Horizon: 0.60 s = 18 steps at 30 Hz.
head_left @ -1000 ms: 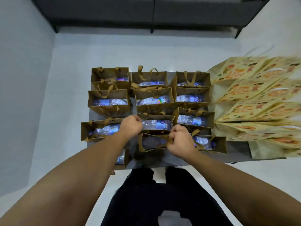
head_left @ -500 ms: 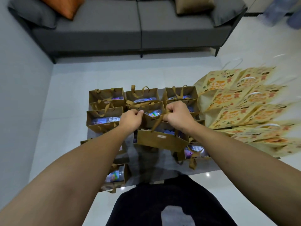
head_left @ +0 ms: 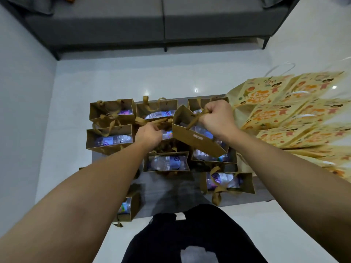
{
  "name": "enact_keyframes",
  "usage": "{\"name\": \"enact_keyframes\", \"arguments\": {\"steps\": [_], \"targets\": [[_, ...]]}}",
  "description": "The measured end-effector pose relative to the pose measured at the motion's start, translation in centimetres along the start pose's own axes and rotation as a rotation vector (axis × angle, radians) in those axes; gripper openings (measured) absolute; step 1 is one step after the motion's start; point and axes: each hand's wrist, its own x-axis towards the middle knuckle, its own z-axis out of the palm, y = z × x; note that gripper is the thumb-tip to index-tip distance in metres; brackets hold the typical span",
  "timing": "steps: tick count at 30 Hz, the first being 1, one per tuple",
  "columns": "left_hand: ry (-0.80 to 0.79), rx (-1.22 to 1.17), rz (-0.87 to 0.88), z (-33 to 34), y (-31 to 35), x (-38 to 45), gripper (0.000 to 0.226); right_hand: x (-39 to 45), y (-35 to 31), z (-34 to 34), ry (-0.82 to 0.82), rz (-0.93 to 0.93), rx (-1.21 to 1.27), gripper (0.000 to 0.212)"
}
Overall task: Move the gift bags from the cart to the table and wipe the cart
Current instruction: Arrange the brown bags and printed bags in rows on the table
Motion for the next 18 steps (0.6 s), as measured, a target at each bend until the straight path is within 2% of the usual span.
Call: {"name": "enact_keyframes", "arguments": {"steps": [2, 6, 10, 13, 16, 18], "targets": [[-0.028, 0.047, -0.041, 1.2, 0.4, 1.2, 0.018, 1.2, 1.6, -0.2, 0.01, 0.025, 0.02, 0.032], [-0.035, 0.109, -0.062, 3.8, 1.6, 3.2, 0.045, 2.9, 4.8, -0.5, 0.034, 0.063, 0.093, 0.025], [-0.022, 0.157, -0.03, 6.0, 2.5, 4.5, 0.052, 3.8, 6.5, -0.3, 0.098, 0.08, 0.19, 0.027], [-0.054, 0.22, 0.008, 7.6, 2.4, 5.3, 0.053, 4.3, 6.8, -0.5, 0.131, 0.025, 0.227, 0.028], [-0.088, 0.264, 0.021, 8.9, 1.7, 5.9, 0.052, 4.1, 7.2, -0.2, 0.13, -0.007, 0.297, 0.039], [-0.11, 0.289, 0.007, 9.4, 1.1, 6.9, 0.059, 3.9, 7.8, 0.0, 0.129, -0.025, 0.307, 0.05]]}}
